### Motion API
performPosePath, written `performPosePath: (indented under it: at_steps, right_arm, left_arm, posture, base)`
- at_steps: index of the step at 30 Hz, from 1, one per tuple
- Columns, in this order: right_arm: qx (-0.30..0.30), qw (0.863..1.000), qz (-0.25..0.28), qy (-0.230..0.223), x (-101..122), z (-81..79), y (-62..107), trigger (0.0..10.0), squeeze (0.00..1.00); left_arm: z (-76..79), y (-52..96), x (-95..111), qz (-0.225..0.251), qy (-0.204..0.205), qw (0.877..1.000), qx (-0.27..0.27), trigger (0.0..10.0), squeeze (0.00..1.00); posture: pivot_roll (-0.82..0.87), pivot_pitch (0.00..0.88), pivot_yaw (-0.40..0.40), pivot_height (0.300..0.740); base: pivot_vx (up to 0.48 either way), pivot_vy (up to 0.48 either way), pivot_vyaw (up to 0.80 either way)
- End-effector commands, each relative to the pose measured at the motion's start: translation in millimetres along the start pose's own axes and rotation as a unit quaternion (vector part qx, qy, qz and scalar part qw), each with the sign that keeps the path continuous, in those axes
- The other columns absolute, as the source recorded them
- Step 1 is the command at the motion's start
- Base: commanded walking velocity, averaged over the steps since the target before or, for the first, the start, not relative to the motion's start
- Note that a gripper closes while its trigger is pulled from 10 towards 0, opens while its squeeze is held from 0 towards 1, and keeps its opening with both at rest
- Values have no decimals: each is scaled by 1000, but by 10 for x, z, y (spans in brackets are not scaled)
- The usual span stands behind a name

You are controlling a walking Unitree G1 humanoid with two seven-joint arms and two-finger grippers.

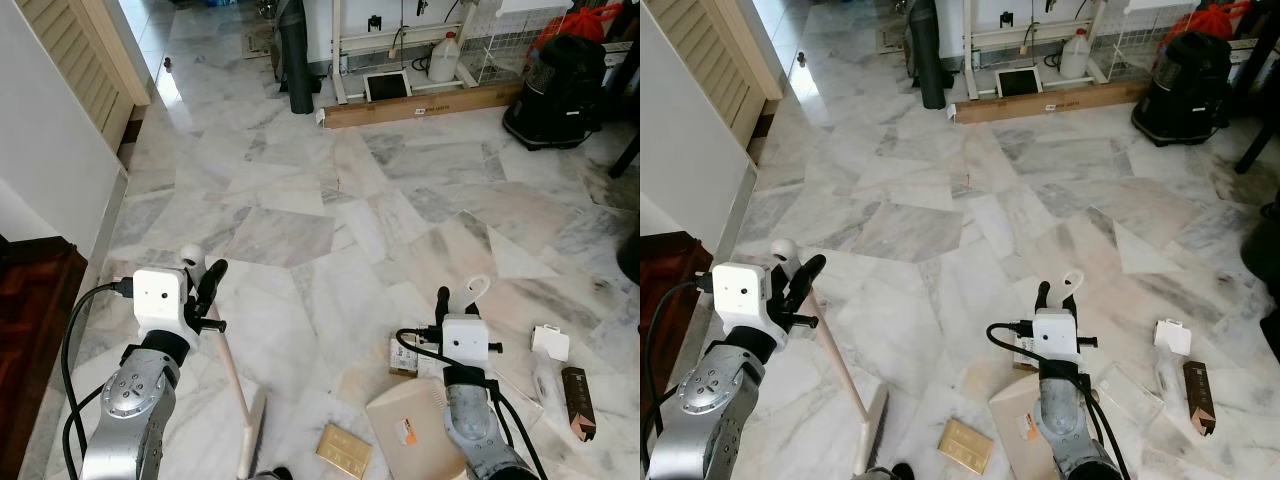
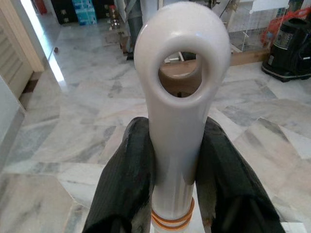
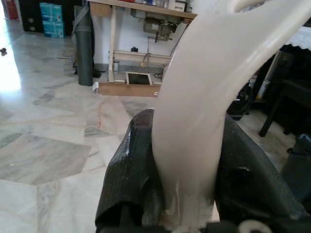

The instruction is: Sweep floor

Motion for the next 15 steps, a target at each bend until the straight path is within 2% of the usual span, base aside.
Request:
performPosePath:
  at_steps: [1,4,15]
  right_arm:
    - [25,999,-38,2,-158,-111,135,10000,0]
    - [30,998,-54,-12,-201,-150,178,10000,0]
    - [23,994,-94,-52,-320,-148,233,10000,0]
  left_arm:
    - [-34,-9,-17,-6,2,1000,5,10000,0]
    - [-128,-17,-108,-16,38,999,26,10000,0]
    - [-114,-67,-250,-59,63,996,16,10000,0]
  posture:
    - [82,146,114,740]
    - [60,141,106,740]
    - [41,129,96,740]
  base:
    - [0,0,0]
    - [0,0,0]
    - [0,0,0]
Point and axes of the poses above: a point about 5 cm out from each wrist's last joint towards the gripper, its own y axis pointing back from the gripper into the wrist, its own x axis along the axis of the wrist's last joint, z = x × y, the point moved 5 cm from there along -y, pointing out of the wrist towards the gripper, and after that the axes turned 12 degrees about y, right-handed, at the moved point
